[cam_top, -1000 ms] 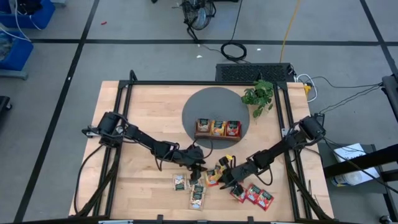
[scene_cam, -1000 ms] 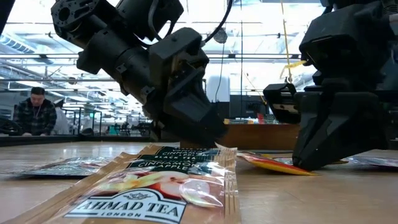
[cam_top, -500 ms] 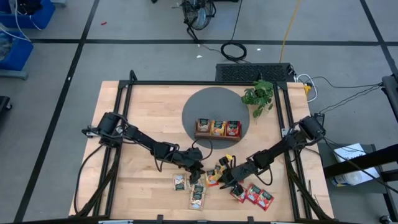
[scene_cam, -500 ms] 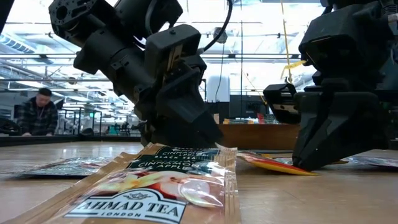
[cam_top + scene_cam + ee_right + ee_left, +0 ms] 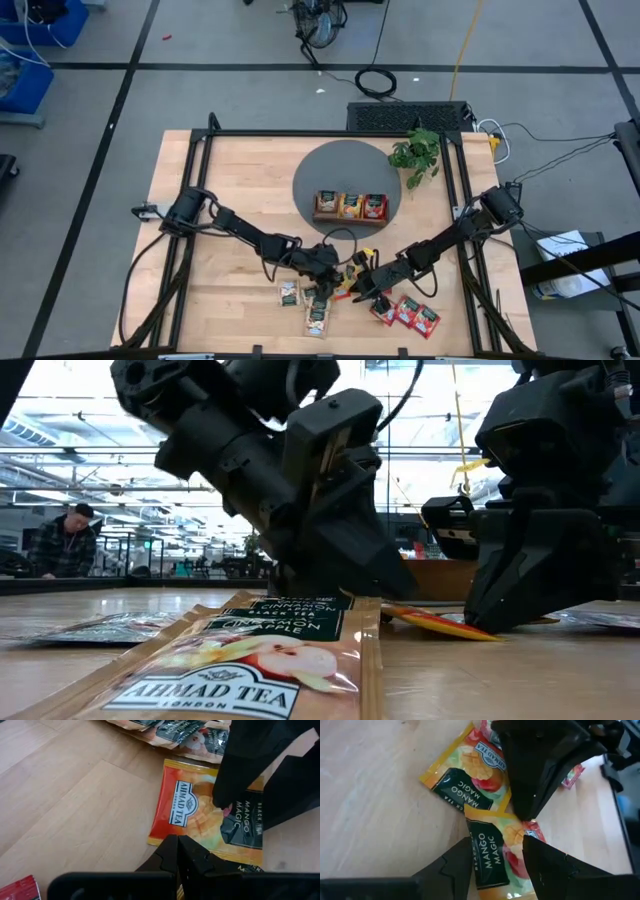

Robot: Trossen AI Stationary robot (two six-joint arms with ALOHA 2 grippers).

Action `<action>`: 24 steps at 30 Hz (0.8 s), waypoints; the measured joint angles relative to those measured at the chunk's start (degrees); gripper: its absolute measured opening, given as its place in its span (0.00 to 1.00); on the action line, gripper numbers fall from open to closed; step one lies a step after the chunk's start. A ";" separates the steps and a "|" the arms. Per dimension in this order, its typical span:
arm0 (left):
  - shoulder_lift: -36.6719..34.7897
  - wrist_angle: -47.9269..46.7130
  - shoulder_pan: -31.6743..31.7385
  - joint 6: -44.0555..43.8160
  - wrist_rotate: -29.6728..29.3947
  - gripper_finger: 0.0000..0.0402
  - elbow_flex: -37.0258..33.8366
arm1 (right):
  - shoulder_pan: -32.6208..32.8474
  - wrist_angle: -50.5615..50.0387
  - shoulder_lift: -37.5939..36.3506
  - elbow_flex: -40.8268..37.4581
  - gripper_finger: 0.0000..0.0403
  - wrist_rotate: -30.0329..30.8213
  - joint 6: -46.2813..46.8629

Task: Pick & Place Tea
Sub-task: Put the yellow tea bag into the middle section of the wooden organiser

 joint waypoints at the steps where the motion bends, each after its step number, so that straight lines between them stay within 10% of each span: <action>1: 0.00 -1.51 0.02 0.68 -0.06 0.44 0.78 | 0.00 0.00 0.02 0.00 0.00 -0.02 0.00; 8: 0.01 -4.27 -0.20 6.20 -1.46 0.39 1.88 | 0.07 -0.46 0.04 0.02 0.00 1.09 -0.28; 16: 0.11 -4.62 -0.19 12.26 -2.10 0.03 1.96 | 0.13 -0.15 -0.17 -0.02 0.00 3.52 -1.56; 24: -2.17 -12.97 -1.13 22.65 -3.43 0.01 6.92 | 3.55 -0.96 -9.62 -0.23 0.00 13.20 -4.69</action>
